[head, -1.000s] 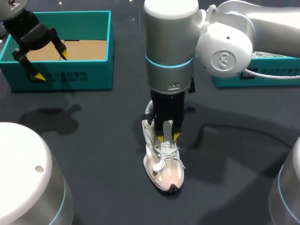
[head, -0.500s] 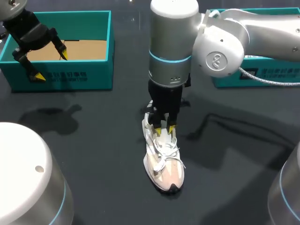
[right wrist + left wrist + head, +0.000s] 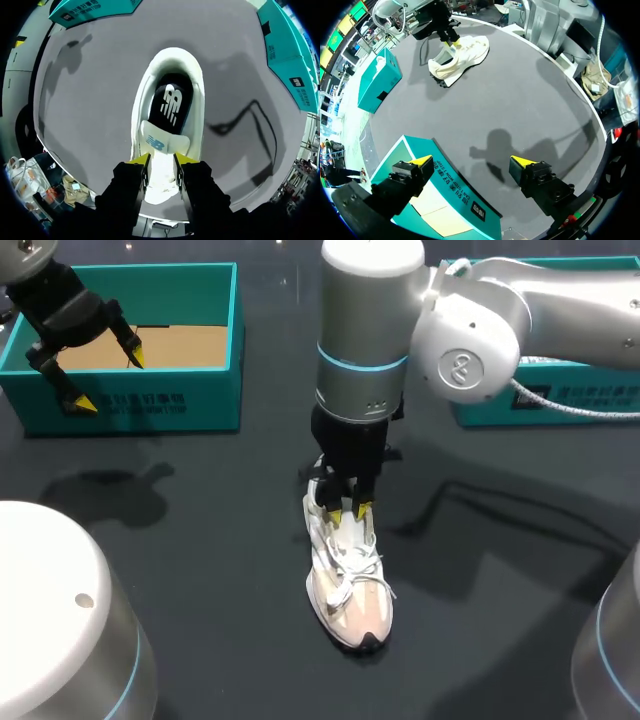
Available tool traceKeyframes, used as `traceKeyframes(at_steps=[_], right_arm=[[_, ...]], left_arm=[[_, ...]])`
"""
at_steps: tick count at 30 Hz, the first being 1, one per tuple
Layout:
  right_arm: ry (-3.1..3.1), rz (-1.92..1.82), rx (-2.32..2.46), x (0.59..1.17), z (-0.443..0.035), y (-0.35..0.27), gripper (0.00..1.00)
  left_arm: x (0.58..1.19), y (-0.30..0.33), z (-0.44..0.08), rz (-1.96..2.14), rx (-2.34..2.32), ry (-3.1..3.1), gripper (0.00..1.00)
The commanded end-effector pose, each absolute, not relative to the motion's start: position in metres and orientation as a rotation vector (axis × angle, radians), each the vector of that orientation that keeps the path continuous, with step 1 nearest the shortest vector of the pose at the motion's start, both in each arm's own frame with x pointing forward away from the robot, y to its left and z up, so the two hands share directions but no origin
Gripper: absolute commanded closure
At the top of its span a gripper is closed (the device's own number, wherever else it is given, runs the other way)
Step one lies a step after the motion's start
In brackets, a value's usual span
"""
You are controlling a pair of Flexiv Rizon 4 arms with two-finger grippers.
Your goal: Take the shoe out of the shoebox, open the shoe tongue, remove and reinsert the insole, then place the shoe into the shoebox
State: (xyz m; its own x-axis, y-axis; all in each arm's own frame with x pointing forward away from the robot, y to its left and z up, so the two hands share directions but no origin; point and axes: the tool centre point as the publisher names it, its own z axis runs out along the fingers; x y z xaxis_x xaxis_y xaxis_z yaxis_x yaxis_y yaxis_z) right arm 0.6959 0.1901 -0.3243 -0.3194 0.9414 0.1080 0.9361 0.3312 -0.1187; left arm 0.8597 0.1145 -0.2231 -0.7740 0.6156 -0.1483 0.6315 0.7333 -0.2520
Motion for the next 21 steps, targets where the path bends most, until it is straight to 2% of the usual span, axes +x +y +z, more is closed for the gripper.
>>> traceKeyframes(at_steps=[1, 4, 14, 21], right_arm=[[-2.399, 0.042, -1.668, 0.710, -0.348, 0.191, 0.70], [-2.410, 0.042, -1.650, 0.712, -0.346, 0.189, 0.71], [-2.613, 0.103, -1.625, 0.709, -0.284, 0.187, 0.68], [-2.913, 0.085, -1.177, 0.722, -0.267, 0.189, 0.63]], left_arm=[[0.859, 0.115, -0.223, -0.446, 1.036, 2.873, 0.00], [0.859, 0.115, -0.223, -0.446, 1.036, 2.873, 0.00], [0.859, 0.115, -0.223, -0.446, 1.036, 2.873, 0.00], [0.859, 0.115, -0.223, -0.446, 1.036, 2.873, 0.00]])
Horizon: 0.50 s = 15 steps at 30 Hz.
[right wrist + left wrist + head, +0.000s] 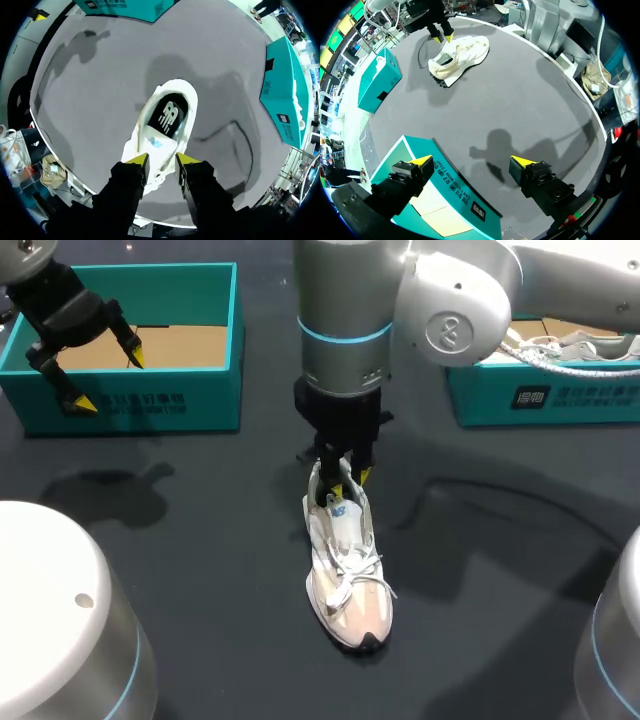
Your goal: Take the shoe out of the shoebox, open the shoe tongue, remove and reinsert the insole, then place the shoe into the shoebox
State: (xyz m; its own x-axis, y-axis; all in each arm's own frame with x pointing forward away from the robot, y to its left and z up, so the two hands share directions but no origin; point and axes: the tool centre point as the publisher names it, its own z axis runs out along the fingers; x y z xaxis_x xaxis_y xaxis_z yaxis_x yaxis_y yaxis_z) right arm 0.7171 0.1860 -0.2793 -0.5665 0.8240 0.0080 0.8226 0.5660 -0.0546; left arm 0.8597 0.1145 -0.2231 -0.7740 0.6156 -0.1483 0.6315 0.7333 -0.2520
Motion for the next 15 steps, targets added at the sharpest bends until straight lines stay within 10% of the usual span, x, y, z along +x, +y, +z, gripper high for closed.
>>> traceKeyframes(at_steps=[1, 11, 13, 15], right_arm=[[-2.961, 0.091, -1.067, 0.724, -0.267, 0.191, 0.62], [-3.303, -0.002, -0.141, 0.738, -0.255, 0.203, 0.49], [-3.311, -0.031, 0.073, 0.740, -0.252, 0.205, 0.12], [-3.272, -0.039, 0.171, 0.741, -0.251, 0.205, 0.00]], left_arm=[[0.859, 0.115, -0.223, -0.446, 1.036, 2.873, 0.00], [0.859, 0.115, -0.223, -0.446, 1.036, 2.873, 0.00], [0.859, 0.115, -0.223, -0.446, 1.036, 2.873, 0.00], [0.859, 0.115, -0.223, -0.446, 1.036, 2.873, 0.00]])
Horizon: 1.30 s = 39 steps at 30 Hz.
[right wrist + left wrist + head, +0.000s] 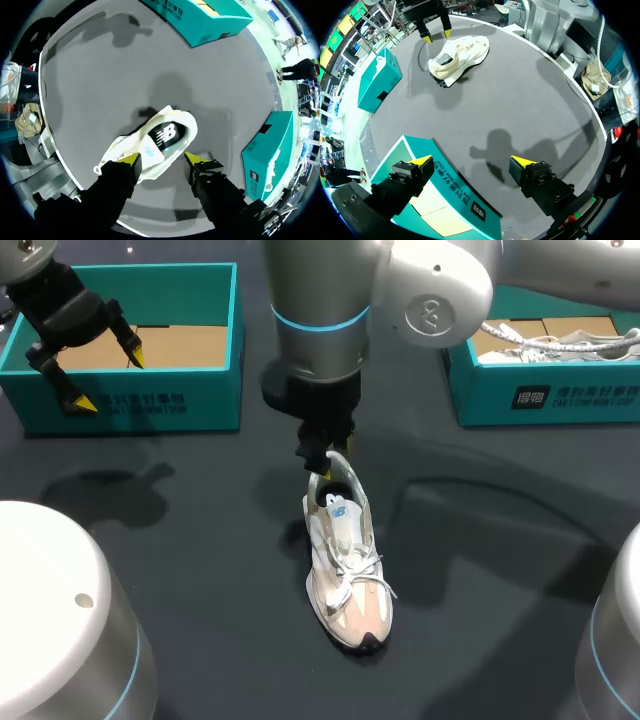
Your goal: Take the shoe out of the shoebox, open the shoe tongue, remove and reinsert the insole, then place the shoe into the shoebox
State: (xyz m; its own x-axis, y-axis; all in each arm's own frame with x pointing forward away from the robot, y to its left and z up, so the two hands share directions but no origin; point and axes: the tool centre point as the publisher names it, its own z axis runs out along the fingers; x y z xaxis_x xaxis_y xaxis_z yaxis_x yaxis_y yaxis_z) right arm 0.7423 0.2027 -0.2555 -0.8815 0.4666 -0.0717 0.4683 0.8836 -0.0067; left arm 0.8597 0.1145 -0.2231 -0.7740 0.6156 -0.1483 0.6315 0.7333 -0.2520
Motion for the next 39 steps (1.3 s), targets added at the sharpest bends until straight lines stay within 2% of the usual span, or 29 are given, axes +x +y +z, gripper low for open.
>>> traceKeyframes(at_steps=[1, 15, 39], right_arm=[[3.002, 0.036, -0.157, 0.741, -0.251, 0.205, 0.00], [2.986, -0.054, -0.207, 0.757, -0.258, 0.206, 0.00], [3.014, 0.011, -0.351, 0.814, -0.330, 0.205, 0.00]], left_arm=[[0.859, 0.115, -0.223, -0.446, 1.036, 2.873, 0.00], [0.859, 0.115, -0.223, -0.446, 1.036, 2.873, 0.00], [0.859, 0.115, -0.223, -0.446, 1.036, 2.873, 0.00]])
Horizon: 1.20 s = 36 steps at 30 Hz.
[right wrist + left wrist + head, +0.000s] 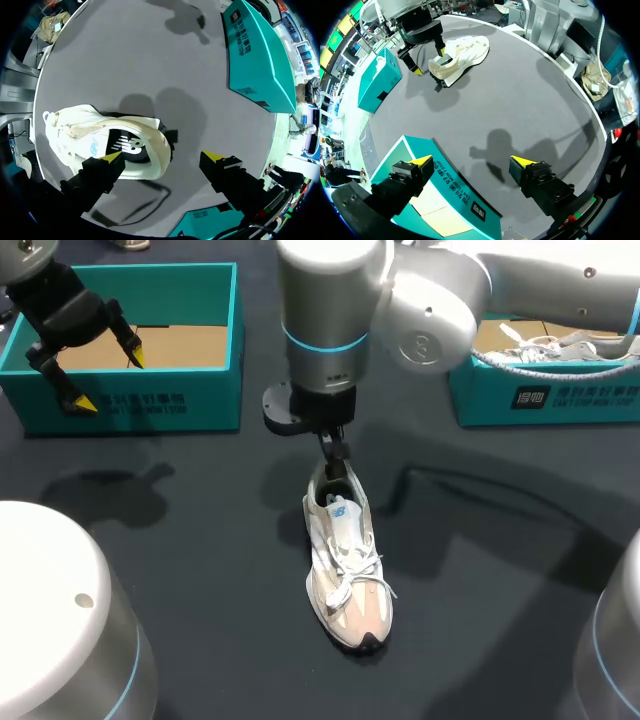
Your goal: Take the shoe out of the shoebox, open the shoe tongue, remove and reinsert the insole, then place the shoe into the shoebox
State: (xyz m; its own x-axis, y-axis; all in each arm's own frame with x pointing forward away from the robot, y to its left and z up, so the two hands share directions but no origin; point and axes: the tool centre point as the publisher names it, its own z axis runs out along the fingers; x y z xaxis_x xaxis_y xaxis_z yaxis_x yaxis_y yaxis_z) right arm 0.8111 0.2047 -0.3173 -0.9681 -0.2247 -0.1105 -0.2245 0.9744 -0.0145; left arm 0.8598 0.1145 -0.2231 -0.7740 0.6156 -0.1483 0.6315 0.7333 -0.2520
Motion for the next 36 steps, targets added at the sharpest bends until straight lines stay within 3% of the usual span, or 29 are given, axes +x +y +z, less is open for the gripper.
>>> traceKeyframes(at_steps=[1, 21, 24, 29, 36], right_arm=[[3.014, 0.019, -0.357, 0.815, -0.334, 0.205, 0.00], [3.075, 0.115, -0.329, 0.827, -0.378, 0.203, 0.00], [3.082, 0.128, -0.326, 0.828, -0.381, 0.203, 0.13], [3.088, 0.150, -0.318, 0.826, -0.384, 0.202, 0.23], [3.098, 0.166, -0.294, 0.823, -0.388, 0.201, 0.58]], left_arm=[[0.859, 0.115, -0.223, -0.446, 1.036, 2.873, 0.00], [0.859, 0.115, -0.223, -0.446, 1.036, 2.873, 0.00], [0.859, 0.115, -0.223, -0.446, 1.036, 2.873, 0.00], [0.859, 0.115, -0.223, -0.446, 1.036, 2.873, 0.00], [0.859, 0.115, -0.223, -0.446, 1.036, 2.873, 0.00]])
